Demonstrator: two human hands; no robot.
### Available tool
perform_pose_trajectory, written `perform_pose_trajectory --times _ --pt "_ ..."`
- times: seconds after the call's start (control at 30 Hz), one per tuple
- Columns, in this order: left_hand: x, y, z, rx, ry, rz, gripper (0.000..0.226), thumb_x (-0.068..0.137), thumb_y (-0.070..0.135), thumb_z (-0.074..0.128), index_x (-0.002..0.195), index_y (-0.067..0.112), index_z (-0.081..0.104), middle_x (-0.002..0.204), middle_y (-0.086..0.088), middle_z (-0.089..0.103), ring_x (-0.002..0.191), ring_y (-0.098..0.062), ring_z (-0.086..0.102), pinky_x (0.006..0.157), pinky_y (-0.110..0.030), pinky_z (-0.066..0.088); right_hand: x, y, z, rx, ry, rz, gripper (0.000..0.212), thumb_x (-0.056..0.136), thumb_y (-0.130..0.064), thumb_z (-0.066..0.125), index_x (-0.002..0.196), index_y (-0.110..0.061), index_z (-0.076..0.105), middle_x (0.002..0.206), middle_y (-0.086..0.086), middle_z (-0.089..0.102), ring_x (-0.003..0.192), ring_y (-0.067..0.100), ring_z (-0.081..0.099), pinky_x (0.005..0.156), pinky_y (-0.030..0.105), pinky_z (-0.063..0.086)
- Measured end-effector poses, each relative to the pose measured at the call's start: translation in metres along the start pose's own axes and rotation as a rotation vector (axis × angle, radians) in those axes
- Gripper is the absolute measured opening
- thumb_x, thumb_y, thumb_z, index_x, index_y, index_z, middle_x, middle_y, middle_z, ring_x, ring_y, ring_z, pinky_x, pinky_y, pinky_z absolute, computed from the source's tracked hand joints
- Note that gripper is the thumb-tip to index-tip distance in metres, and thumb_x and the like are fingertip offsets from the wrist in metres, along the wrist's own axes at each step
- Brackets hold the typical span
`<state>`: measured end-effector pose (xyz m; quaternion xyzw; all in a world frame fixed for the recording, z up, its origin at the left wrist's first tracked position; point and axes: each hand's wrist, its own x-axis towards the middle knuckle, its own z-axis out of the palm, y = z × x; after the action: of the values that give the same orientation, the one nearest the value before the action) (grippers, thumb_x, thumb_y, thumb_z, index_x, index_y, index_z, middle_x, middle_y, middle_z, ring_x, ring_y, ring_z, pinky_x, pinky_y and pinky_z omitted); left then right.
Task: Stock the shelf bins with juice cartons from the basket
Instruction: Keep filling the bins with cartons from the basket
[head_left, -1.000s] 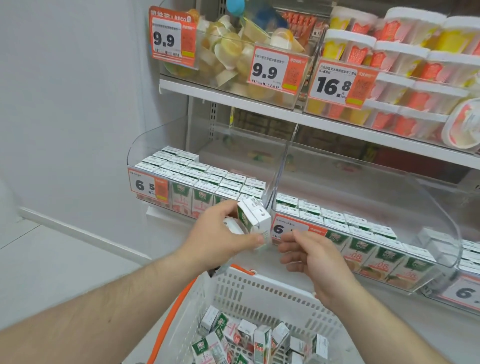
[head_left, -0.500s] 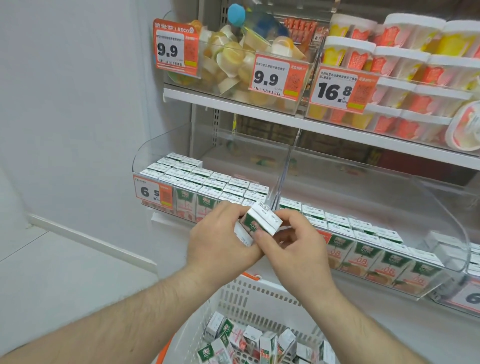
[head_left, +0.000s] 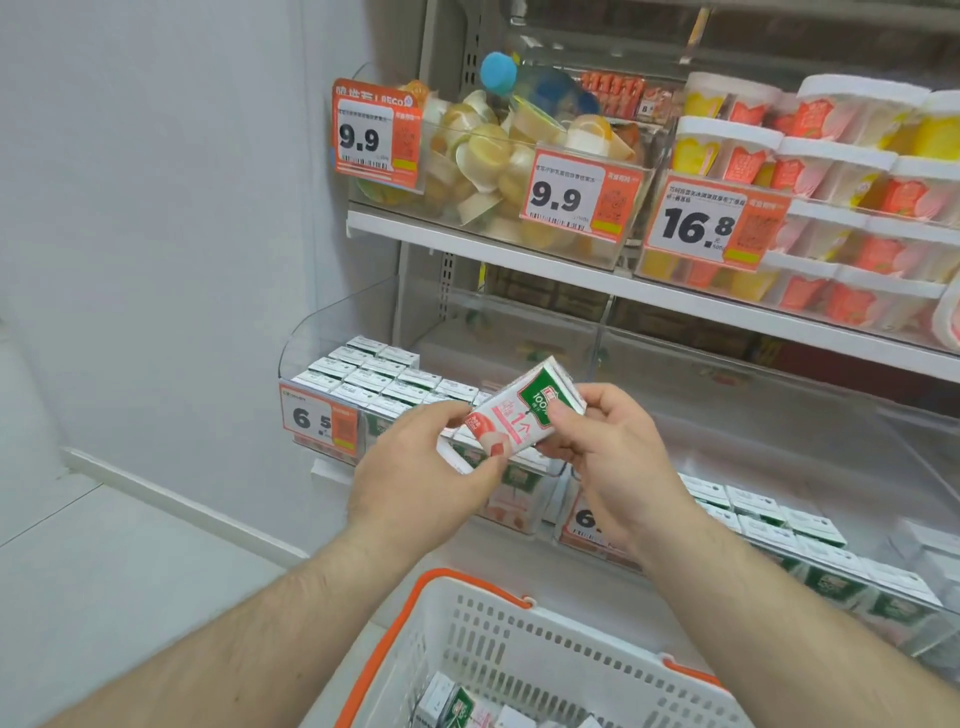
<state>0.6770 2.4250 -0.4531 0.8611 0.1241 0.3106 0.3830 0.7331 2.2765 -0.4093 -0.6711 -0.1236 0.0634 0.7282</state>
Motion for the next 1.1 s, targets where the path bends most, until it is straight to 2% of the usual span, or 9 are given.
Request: perform_pose_trajectory --times 0.13,0.27,0.4,0.5,0.6,0.73,0.8,0.93,1.1 --pt "0.026 -0.02 -0.006 0.022 0.054 -0.074 0.044 0.077 0.033 0.071 0.12 0.03 0.063 0.125 0.017 0.056 0.119 -0.005 0.05 0.093 -0.025 0.04 0.036 -0.004 0.014 -0.276 -0.003 -0.154 0.019 0.088 -0.003 0.068 0.098 -0.015 0.058 0.093 0.002 0.073 0.083 0.015 0.07 0.076 0.033 0.057" --pt "0.041 -0.036 -0.012 0.023 0.054 -0.204 0.041 0.08 0.031 0.068 0.12 0.033 0.062 0.131 0.017 0.053 0.119 -0.007 0.05 0.093 -0.026 0.04 0.075 0.0 0.027 -0.535 -0.007 -0.248 0.029 0.084 -0.01 0.074 0.092 -0.029 0.054 0.093 -0.011 0.069 0.087 0.007 0.066 0.078 0.027 0.055" --pt "0.051 -0.047 -0.01 -0.039 0.045 -0.338 0.03 0.078 0.033 0.065 0.107 0.037 0.063 0.12 0.015 0.06 0.101 -0.016 0.061 0.086 -0.034 0.05 0.127 0.01 0.045 -0.698 -0.013 -0.221 0.028 0.082 -0.016 0.076 0.096 -0.028 0.054 0.099 -0.007 0.066 0.085 0.008 0.062 0.061 0.018 0.045" --pt "0.055 -0.054 -0.007 -0.072 0.07 -0.383 0.02 0.075 0.034 0.064 0.094 0.036 0.062 0.103 0.015 0.062 0.081 -0.021 0.063 0.075 -0.04 0.056 0.161 0.019 0.062 -0.769 -0.036 -0.173 0.027 0.083 -0.016 0.075 0.1 -0.021 0.056 0.088 -0.006 0.062 0.07 0.003 0.057 0.045 0.012 0.039" --pt "0.057 -0.062 -0.005 -0.068 0.106 -0.405 0.013 0.077 0.031 0.066 0.088 0.032 0.061 0.1 0.016 0.058 0.087 -0.011 0.058 0.076 -0.031 0.051 0.191 0.033 0.076 -0.844 -0.059 -0.072 0.027 0.079 -0.02 0.077 0.099 -0.017 0.059 0.089 -0.003 0.063 0.074 0.009 0.058 0.053 0.021 0.042" --pt "0.06 -0.068 0.0 -0.086 0.113 -0.393 0.008 0.078 0.03 0.066 0.084 0.029 0.061 0.098 0.017 0.055 0.085 -0.001 0.052 0.071 -0.026 0.045 0.218 0.055 0.085 -0.823 -0.195 0.118 0.038 0.075 -0.028 0.08 0.105 -0.016 0.061 0.102 0.007 0.069 0.093 0.025 0.068 0.087 0.041 0.056" --pt "0.061 -0.069 0.002 -0.1 0.111 -0.392 0.007 0.078 0.03 0.067 0.081 0.028 0.061 0.096 0.017 0.054 0.085 0.006 0.049 0.068 -0.023 0.043 0.22 0.058 0.087 -0.815 -0.257 0.177 0.035 0.078 -0.025 0.08 0.106 -0.015 0.062 0.101 0.007 0.07 0.095 0.024 0.067 0.089 0.042 0.054" --pt "0.062 -0.073 0.005 -0.137 0.12 -0.39 0.008 0.077 0.028 0.069 0.079 0.027 0.061 0.095 0.016 0.053 0.086 0.008 0.049 0.067 -0.018 0.041 0.22 0.057 0.089 -0.656 -0.311 0.311 0.025 0.082 -0.011 0.07 0.106 -0.007 0.065 0.093 0.011 0.074 0.079 0.022 0.066 0.07 0.032 0.052" --pt "0.062 -0.073 0.005 -0.171 0.111 -0.375 0.009 0.078 0.027 0.07 0.079 0.026 0.061 0.096 0.017 0.051 0.087 0.005 0.049 0.067 -0.015 0.04 0.224 0.059 0.088 -0.506 -0.316 0.448 0.027 0.09 -0.009 0.058 0.114 0.003 0.063 0.108 0.021 0.071 0.084 0.028 0.066 0.091 0.045 0.053"
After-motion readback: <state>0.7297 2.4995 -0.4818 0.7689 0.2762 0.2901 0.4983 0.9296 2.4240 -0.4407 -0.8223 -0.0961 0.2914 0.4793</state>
